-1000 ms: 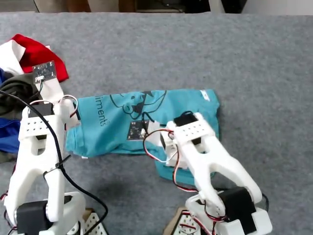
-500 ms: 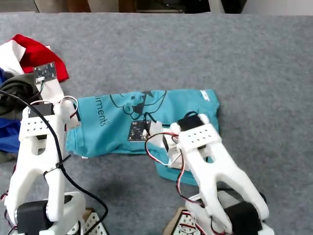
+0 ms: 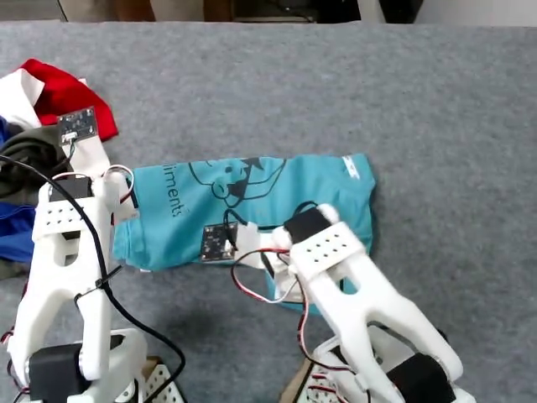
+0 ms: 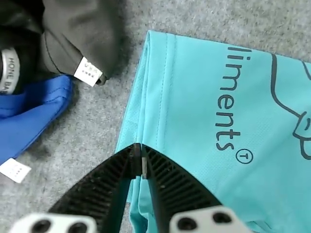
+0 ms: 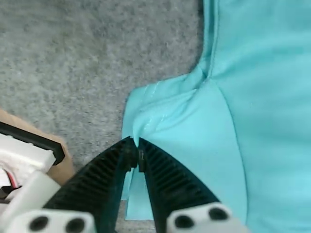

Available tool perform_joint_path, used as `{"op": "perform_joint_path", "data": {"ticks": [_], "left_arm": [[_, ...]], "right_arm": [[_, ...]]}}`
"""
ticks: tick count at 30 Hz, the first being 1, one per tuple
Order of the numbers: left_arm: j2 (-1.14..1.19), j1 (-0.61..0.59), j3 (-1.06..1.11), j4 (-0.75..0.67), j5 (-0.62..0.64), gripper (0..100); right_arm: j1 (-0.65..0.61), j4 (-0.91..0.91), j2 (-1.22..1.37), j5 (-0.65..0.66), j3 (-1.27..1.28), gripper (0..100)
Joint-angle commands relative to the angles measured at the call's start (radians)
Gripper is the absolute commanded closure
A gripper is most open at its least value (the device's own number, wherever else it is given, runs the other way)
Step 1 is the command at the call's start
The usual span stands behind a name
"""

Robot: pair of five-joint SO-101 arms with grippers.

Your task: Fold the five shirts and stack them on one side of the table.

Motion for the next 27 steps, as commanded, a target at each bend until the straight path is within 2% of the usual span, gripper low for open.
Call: {"op": "perform_joint_path", "data": {"ticks": [1,8,15,18,22,27], "left_arm": [[-0.021,-0.009,-0.011,0.006,0.002,98],[-0.021,-0.009,-0.006,0.008,0.002,98],[-0.021,-0.008,-0.026,0.006,0.002,98],[-0.021,-0.008,-0.057,0.006,0.002,98],[-0.019,-0.002,-0.120,0.003,0.003,98],[0.070,0.066,-0.181,-0.063,0.098,98]], "right_arm": [[-0.010,0.011,-0.027,-0.008,0.005,99.0],[-0.015,0.026,-0.033,0.000,0.082,97.8],[-0.005,0.081,-0.074,0.032,0.012,75.6],[0.056,0.106,-0.116,0.044,-0.091,70.9],[0.243,0.104,-0.090,0.126,-0.275,74.4],[0.395,0.005,0.117,0.133,-0.456,98.2]]}}
